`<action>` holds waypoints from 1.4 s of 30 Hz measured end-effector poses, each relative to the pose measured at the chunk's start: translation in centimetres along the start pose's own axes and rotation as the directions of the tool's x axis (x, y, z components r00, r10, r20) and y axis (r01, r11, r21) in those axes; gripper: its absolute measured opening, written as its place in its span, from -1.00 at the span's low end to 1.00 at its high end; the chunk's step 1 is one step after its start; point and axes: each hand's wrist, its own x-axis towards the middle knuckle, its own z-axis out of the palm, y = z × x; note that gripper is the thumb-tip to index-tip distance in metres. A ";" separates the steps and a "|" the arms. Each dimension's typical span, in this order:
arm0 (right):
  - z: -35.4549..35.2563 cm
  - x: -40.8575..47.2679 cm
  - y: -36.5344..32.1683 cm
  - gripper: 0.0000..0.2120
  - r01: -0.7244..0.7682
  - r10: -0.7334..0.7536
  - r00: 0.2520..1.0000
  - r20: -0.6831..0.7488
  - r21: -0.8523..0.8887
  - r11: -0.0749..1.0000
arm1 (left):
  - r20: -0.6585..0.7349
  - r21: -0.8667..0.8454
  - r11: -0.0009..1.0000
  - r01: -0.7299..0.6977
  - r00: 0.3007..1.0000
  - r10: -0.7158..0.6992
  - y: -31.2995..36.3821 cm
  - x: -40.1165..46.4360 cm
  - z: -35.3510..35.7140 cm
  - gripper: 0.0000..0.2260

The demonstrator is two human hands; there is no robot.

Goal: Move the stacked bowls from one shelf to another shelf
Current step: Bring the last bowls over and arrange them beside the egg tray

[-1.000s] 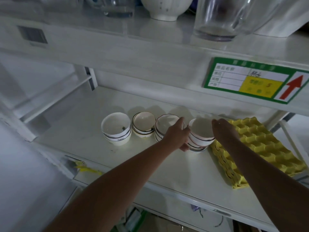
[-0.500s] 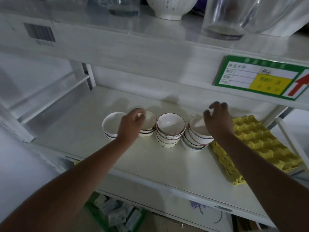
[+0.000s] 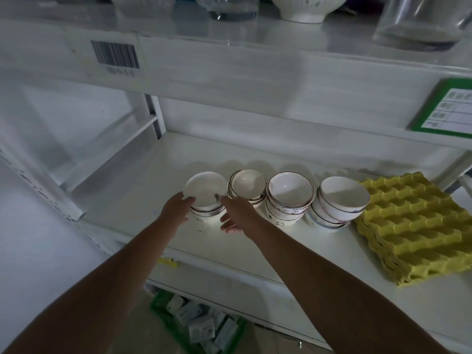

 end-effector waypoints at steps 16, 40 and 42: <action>0.9 1.0 -3.2 -0.82 0.203 -0.226 0.945 -0.238 -0.114 0.972 | -0.016 0.269 0.865 -0.423 0.896 0.443 1.0 1.3 -1.4 -0.55; -19.0 -4.8 -2.4 -0.84 -0.053 -0.128 0.905 -0.407 -0.405 0.913 | 0.271 0.361 0.712 -0.602 0.799 0.537 7.2 -2.0 15.9 -0.65; -18.5 -4.7 -2.2 -0.90 -0.052 -0.107 0.909 -0.404 -0.362 0.931 | 0.242 0.417 0.653 -0.633 0.769 0.591 7.0 -1.4 15.8 -0.57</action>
